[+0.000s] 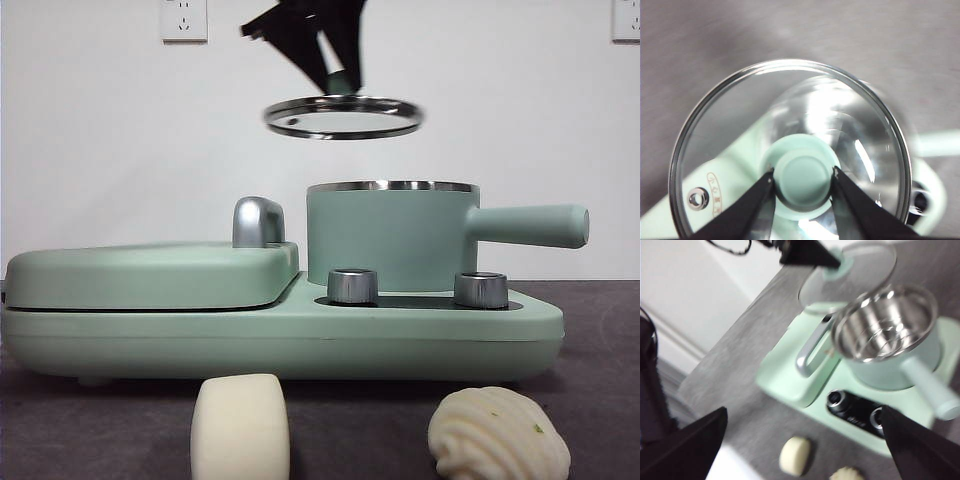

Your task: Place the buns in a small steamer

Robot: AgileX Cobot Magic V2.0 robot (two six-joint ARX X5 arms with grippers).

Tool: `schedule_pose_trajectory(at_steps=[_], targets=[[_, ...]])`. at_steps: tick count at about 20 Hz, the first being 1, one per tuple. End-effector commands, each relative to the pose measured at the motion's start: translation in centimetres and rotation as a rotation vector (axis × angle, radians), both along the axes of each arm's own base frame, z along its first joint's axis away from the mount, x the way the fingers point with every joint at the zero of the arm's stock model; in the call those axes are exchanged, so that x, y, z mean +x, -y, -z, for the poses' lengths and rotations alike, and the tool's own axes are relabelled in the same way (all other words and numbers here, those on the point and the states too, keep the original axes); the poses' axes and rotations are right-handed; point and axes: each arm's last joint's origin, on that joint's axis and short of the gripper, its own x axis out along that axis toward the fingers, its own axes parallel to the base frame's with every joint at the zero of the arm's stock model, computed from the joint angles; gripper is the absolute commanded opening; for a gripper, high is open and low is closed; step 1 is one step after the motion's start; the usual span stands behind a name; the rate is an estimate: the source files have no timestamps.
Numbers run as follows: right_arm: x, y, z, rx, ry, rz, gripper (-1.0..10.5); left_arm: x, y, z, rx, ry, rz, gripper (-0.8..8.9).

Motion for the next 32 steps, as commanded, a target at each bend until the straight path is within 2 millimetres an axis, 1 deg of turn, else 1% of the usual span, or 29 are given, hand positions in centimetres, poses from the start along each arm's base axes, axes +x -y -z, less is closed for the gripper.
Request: schedule_pose_trajectory(at_steps=[1, 4, 6, 8, 10, 12, 14, 17, 19, 22, 26, 27, 29, 30, 31, 32], targets=[[1.0, -0.8, -0.5, 0.015, -0.075, -0.042, 4.9, -0.1, -2.1, -2.5, -0.055, 0.074, -0.047, 0.87], [2.5, -2.9, 0.0, -0.025, -0.185, -0.111, 4.9, 1.0, -4.5, -2.9, -0.056, 0.080, -0.109, 0.88], [3.4, -5.1, 0.6, -0.092, -0.256, -0.144, 4.9, 1.7, -6.0, -2.9, -0.055, 0.082, -0.150, 0.88], [4.1, -8.0, 1.5, -0.181, -0.322, -0.183, 4.9, 2.5, -7.4, -3.0, -0.054, 0.084, -0.189, 0.88], [4.4, -11.6, 2.7, -0.284, -0.382, -0.235, 4.9, 3.1, -8.9, -3.0, -0.057, 0.084, -0.233, 0.87], [4.4, -15.0, 4.3, -0.394, -0.434, -0.259, 4.9, 3.6, -10.1, -3.0, -0.060, 0.082, -0.271, 0.87], [4.4, -17.9, 6.2, -0.493, -0.478, -0.273, 4.9, 4.0, -11.1, -3.0, -0.058, 0.082, -0.297, 0.87], [4.6, -21.4, 9.2, -0.590, -0.495, -0.306, 4.9, 4.4, -12.4, -3.0, -0.060, 0.080, -0.335, 0.87], [4.8, -23.2, 11.0, -0.610, -0.496, -0.326, 4.9, 4.6, -13.0, -3.0, -0.061, 0.078, -0.353, 0.87], [5.2, -25.3, 13.3, -0.628, -0.478, -0.333, 4.8, 4.8, -13.4, -3.0, -0.061, 0.079, -0.364, 0.87], [5.4, -26.4, 15.9, -0.717, -0.468, -0.315, 4.7, 4.8, -13.6, -3.0, -0.061, 0.079, -0.368, 0.87], [5.5, -26.5, 16.4, -0.729, -0.471, -0.311, 4.4, 4.8, -13.6, -3.0, -0.061, 0.079, -0.368, 0.87], [5.6, -26.7, 16.9, -0.749, -0.470, -0.300, 2.5, 4.8, -13.6, -3.0, -0.061, 0.079, -0.368, 0.87], [5.6, -26.7, 16.9, -0.754, -0.461, -0.294, 1.9, 4.8, -13.6, -3.0, -0.061, 0.079, -0.368, 0.87], [5.4, -26.8, 16.9, -0.757, -0.449, -0.291, 1.6, 4.8, -13.6, -3.0, -0.061, 0.079, -0.368, 0.87], [5.4, -26.9, 16.8, -0.754, -0.449, -0.294, 1.6, 4.8, -13.6, -3.0, -0.061, 0.079, -0.368, 0.87]])
